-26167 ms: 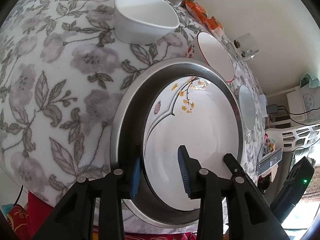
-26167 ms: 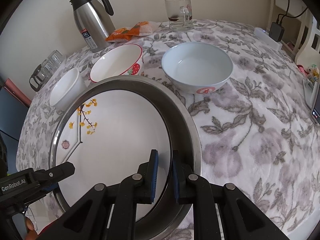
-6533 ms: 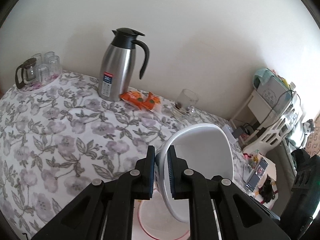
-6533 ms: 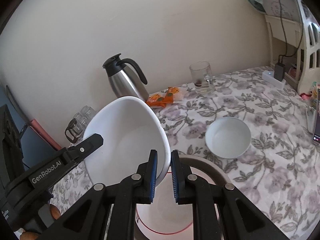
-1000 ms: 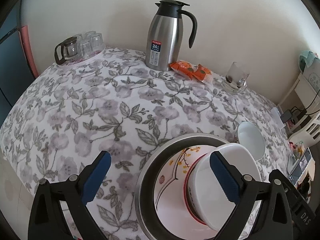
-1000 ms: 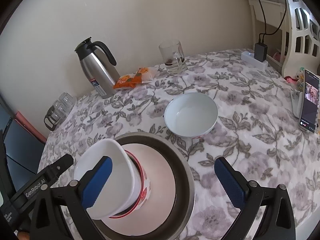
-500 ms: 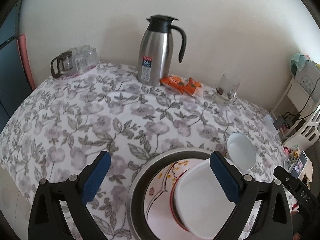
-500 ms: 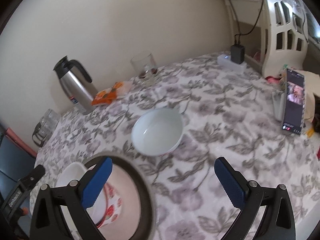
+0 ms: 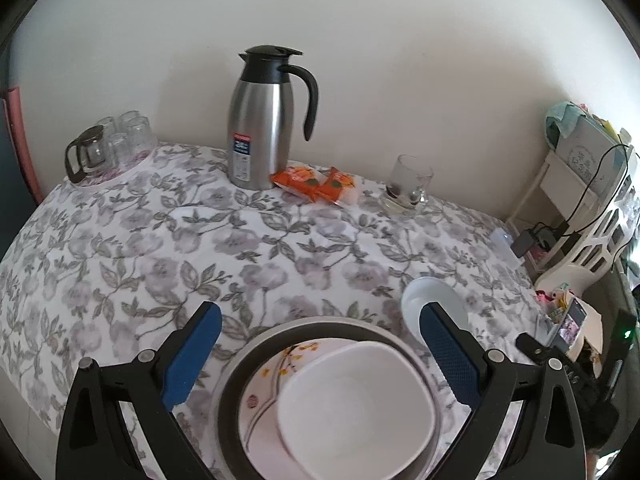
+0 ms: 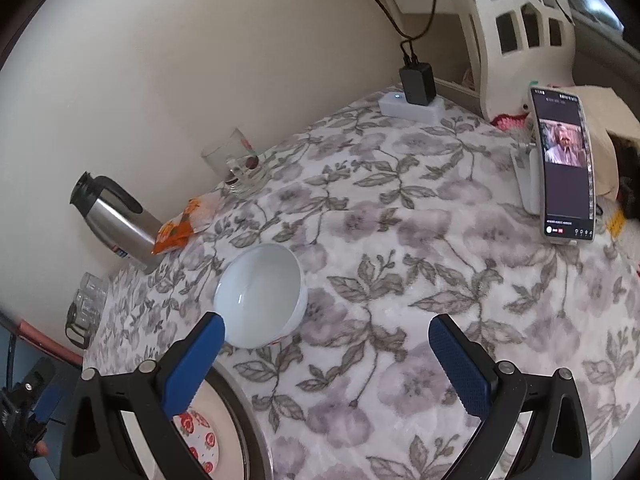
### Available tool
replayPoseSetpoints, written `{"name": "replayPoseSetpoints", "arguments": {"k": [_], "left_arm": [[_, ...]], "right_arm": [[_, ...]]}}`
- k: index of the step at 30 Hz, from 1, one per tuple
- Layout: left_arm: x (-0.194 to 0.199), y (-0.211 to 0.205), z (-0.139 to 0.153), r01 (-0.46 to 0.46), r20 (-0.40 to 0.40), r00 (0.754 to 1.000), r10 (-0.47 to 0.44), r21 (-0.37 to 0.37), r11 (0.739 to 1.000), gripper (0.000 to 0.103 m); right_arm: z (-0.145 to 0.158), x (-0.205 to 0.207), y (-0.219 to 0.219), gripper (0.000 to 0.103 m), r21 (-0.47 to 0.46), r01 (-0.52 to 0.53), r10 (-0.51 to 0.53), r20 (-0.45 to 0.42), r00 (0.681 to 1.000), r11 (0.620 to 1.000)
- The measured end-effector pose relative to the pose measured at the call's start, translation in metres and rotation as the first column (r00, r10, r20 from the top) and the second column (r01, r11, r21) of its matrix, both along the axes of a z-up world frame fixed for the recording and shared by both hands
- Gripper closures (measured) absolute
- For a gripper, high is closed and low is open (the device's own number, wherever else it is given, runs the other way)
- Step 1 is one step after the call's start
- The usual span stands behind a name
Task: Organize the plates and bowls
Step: 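Move both tools toward the remaining white bowl on the cloth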
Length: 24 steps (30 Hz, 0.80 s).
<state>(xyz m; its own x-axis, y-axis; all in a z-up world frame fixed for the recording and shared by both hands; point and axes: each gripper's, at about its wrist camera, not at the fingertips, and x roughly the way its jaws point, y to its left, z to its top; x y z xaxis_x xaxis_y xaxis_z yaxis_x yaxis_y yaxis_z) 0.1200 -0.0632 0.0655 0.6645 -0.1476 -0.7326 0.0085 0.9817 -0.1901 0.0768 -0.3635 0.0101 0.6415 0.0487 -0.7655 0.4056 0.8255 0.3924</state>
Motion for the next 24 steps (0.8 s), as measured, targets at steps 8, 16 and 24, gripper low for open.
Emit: {"name": "replayPoseSetpoints", "arguments": {"k": [8, 16, 24], "left_arm": [[0.032, -0.025, -0.011, 0.064, -0.149, 0.986, -0.069, -0.037, 0.997, 0.004], [0.061, -0.065, -0.017, 0.132, -0.233, 0.964, -0.128, 0.005, 0.991, 0.004], [0.090, -0.107, -0.036, 0.208, -0.322, 0.932, -0.166, 0.099, 0.973, 0.005]], "right_arm": [[-0.018, 0.011, -0.007, 0.000, 0.013, 0.004, -0.004, -0.032, 0.999, 1.000], [-0.033, 0.024, -0.005, 0.000, 0.025, -0.015, 0.016, -0.053, 0.998, 1.000], [-0.042, 0.036, -0.002, 0.009, 0.023, -0.034, 0.036, -0.061, 0.997, 0.999]]}}
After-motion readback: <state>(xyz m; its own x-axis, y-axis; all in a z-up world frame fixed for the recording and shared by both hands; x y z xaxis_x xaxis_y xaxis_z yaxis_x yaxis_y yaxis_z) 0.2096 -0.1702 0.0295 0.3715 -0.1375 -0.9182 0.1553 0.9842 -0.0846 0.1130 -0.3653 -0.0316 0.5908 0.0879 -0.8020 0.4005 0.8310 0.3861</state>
